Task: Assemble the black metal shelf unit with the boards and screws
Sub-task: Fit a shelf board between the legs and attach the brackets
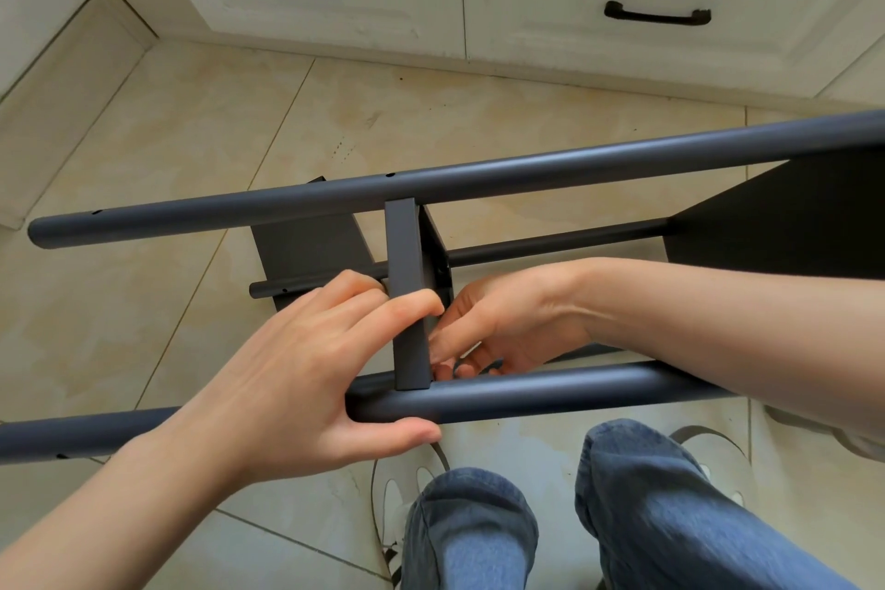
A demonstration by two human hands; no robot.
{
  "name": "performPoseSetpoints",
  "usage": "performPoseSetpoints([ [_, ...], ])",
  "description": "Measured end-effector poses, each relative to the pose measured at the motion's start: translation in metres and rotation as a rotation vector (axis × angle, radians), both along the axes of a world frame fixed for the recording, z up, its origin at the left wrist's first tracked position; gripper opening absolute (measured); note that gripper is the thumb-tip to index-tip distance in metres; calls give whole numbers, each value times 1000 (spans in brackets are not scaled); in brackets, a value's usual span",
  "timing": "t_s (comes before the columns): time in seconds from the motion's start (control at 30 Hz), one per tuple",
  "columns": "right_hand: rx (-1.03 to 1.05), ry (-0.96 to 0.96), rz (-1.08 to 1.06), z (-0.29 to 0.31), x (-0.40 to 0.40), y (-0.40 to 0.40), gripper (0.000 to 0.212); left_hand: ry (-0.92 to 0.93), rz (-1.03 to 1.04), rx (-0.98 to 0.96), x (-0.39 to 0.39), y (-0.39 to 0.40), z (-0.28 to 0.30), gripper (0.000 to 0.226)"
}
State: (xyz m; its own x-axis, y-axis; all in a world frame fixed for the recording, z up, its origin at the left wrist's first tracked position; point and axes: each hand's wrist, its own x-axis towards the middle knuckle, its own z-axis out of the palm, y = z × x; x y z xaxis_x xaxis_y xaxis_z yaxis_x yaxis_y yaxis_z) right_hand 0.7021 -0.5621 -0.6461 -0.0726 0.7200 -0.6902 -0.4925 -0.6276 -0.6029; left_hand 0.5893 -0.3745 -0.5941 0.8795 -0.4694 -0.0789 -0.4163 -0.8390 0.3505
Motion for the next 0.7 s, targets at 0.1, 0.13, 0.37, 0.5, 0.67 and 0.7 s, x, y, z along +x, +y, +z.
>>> performPoseSetpoints([
  [0.1,-34,-7,-10,1,0,2,19,-4,1,-7,2,0,0,76],
  [0.13,-28,9,-26,2,0,2,19,-4,0,-9,2,0,0,76],
  [0.37,-46,-53,-5,2,-4,6,13,5,3,-8,1,0,0,76],
  [0.5,-19,-15,6,3,1,1,19,9,11,2,2,0,1,77],
  [0.67,41,5,12,0,1,0,19,5,10,11,1,-1,1,77],
  [0.7,25,-5,17,0,1,1,18,5,10,11,1,-1,1,77],
])
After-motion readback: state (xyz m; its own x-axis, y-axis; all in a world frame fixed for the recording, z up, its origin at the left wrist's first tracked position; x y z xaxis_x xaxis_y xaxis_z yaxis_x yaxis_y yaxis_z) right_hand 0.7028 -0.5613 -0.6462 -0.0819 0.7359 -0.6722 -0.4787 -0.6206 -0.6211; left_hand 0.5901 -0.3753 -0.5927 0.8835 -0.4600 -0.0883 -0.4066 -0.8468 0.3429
